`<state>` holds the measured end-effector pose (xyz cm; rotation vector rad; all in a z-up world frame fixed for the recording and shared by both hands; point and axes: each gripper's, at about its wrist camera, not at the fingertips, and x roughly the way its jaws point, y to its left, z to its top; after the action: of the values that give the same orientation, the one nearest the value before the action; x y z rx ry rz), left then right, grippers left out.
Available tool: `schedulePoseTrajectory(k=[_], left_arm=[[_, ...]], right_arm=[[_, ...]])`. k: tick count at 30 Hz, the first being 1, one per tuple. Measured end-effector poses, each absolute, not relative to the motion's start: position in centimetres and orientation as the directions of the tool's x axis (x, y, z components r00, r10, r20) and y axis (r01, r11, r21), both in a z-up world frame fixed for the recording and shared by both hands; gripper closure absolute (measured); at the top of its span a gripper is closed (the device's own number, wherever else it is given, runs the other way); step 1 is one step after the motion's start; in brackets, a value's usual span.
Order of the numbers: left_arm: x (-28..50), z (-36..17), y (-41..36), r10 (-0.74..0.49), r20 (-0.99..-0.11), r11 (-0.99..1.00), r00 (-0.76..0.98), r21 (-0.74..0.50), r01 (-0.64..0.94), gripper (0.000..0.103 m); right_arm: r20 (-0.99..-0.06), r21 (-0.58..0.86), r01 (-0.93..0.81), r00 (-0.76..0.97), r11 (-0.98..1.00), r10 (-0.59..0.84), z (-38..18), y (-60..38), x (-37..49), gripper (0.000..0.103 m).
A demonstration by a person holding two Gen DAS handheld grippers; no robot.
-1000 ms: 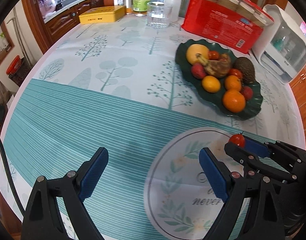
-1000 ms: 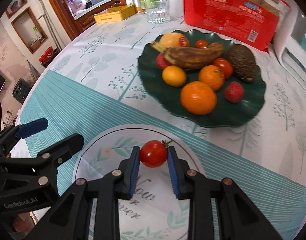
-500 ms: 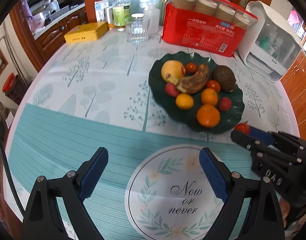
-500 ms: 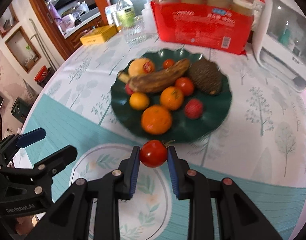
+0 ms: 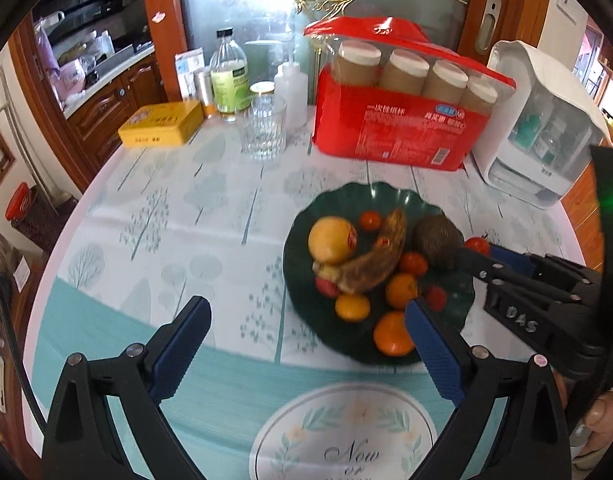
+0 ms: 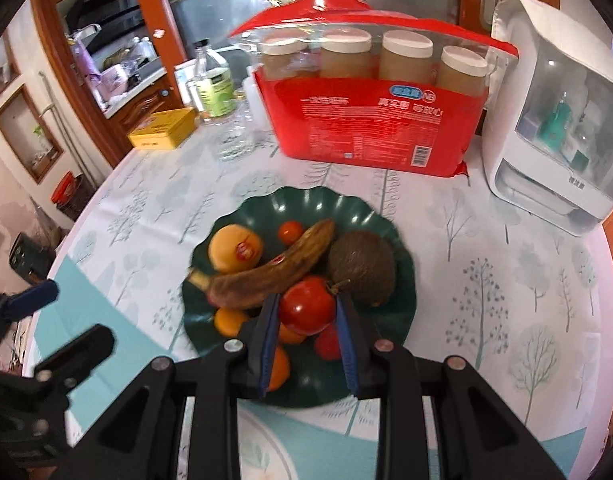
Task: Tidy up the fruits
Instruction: 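Carry the cherry tomato to the green plate and open the right tool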
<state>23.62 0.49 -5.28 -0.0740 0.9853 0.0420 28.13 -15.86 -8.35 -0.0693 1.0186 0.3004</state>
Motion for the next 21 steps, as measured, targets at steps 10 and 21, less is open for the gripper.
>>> schedulePoseTrajectory(k=[10,21], left_arm=[[27.3,-7.4,0.1,-0.017,-0.859,0.998,0.512,-0.045,-0.042,0.006],[27.6,-8.2,-0.2,-0.027,-0.867,0.998,0.497,-0.055,-0.041,0.006]], right_arm=[[-0.890,0.074,-0.248,0.421,0.966,0.176,-12.2,-16.1,30.8,0.074],[-0.893,0.106,-0.243,0.403,0.964,0.199,-12.4,-16.9,30.8,0.067]])
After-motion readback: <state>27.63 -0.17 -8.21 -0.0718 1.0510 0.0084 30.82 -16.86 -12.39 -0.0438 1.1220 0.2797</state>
